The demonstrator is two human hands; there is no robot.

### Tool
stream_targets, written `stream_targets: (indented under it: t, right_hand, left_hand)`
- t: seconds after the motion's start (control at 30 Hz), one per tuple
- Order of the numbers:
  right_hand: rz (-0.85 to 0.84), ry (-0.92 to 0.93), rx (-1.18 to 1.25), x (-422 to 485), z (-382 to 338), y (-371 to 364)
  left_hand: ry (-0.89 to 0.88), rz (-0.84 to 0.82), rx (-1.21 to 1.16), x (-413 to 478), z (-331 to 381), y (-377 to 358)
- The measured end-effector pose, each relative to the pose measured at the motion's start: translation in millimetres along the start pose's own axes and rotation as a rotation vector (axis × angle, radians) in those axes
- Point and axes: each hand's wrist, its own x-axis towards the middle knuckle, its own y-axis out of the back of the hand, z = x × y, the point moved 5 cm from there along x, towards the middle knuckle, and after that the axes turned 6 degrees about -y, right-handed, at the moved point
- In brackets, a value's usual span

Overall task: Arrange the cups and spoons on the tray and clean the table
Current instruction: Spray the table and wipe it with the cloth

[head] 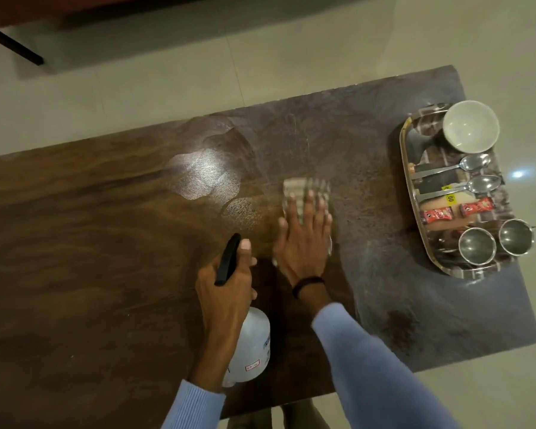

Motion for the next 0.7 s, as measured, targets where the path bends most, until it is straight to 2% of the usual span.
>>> stream_targets:
  t: [0.1,0.2,0.27,0.33,0.47,0.53,0.6,0.63,0.7]
  right_hand:
    - [-0.042,0.169,-0.031,10,-42,-11]
    - [-0.079,0.306,-0.061,-24,-19,-6]
    - [-0.074,0.275,-0.069,-30,11,3]
    - [-0.038,0.17,-0.054,-1,25,14]
    - [0.087,-0.034,-0.019,97,-29,17]
    - [0.068,0.064,-0.011,110,-78,4]
    - [-0.011,0.285,-0.055,81,-108,-12]
    - [-0.031,0.355,-0.066,65,-106,-13]
    - [-0.03,0.364,-0.042,55,-75,-7]
  left_hand:
    - [0.017,0.022,0.008,12,1,7]
    - [0.052,0.024,-0.007,24,6,12]
    - [0.055,0.017,-0.019,31,12,13]
    - [0.04,0.01,-0.029,37,18,13]
    - [0.018,-0.002,-0.035,52,24,8]
    - [0.013,0.008,-0.013,59,26,6]
    - [0.024,0.013,-0.006,66,28,7]
    - [0.035,0.013,-0.01,68,30,8]
    - [0.064,0.002,-0.02,72,32,11]
